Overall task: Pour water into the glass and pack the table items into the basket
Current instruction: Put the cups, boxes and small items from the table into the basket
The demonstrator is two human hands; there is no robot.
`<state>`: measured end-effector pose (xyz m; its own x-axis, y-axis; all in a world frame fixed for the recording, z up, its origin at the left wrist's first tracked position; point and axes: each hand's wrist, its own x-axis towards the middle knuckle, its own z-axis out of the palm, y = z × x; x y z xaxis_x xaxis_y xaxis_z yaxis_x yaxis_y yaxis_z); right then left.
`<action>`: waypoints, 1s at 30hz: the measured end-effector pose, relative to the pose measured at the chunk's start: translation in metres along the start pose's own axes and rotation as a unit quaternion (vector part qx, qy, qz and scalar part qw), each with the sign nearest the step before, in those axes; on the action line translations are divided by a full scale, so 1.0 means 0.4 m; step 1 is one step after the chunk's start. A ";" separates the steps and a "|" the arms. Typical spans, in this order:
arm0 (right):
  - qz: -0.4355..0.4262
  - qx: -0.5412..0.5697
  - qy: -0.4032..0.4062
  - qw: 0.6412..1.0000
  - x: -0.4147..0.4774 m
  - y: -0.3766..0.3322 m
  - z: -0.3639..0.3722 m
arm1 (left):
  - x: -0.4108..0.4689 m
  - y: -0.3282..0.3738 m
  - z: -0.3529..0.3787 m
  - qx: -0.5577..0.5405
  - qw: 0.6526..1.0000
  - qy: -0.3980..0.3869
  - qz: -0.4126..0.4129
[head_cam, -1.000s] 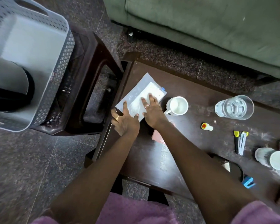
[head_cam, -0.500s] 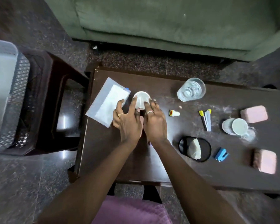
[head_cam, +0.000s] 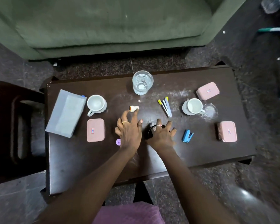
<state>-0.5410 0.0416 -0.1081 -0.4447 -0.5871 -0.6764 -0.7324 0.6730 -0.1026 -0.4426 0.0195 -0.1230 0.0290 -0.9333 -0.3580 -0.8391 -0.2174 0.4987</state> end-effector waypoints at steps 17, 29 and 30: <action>-0.179 -0.004 0.140 0.974 0.251 -0.067 -0.352 | 0.338 0.207 -0.077 -0.041 0.997 -0.070 -0.002; -0.227 -0.037 0.111 0.967 0.382 -0.120 -0.308 | 0.380 0.228 -0.055 -0.049 0.997 -0.042 -0.029; -0.225 -0.033 0.112 0.967 0.382 -0.124 -0.306 | 0.381 0.228 -0.057 -0.051 0.997 -0.039 -0.032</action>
<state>-0.6357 -0.1363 -0.1171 -0.1687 -0.9011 -0.3996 -0.9060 0.3014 -0.2972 -0.5023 -0.1490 -0.1143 0.0356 -0.8925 -0.4497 -0.7768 -0.3078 0.5494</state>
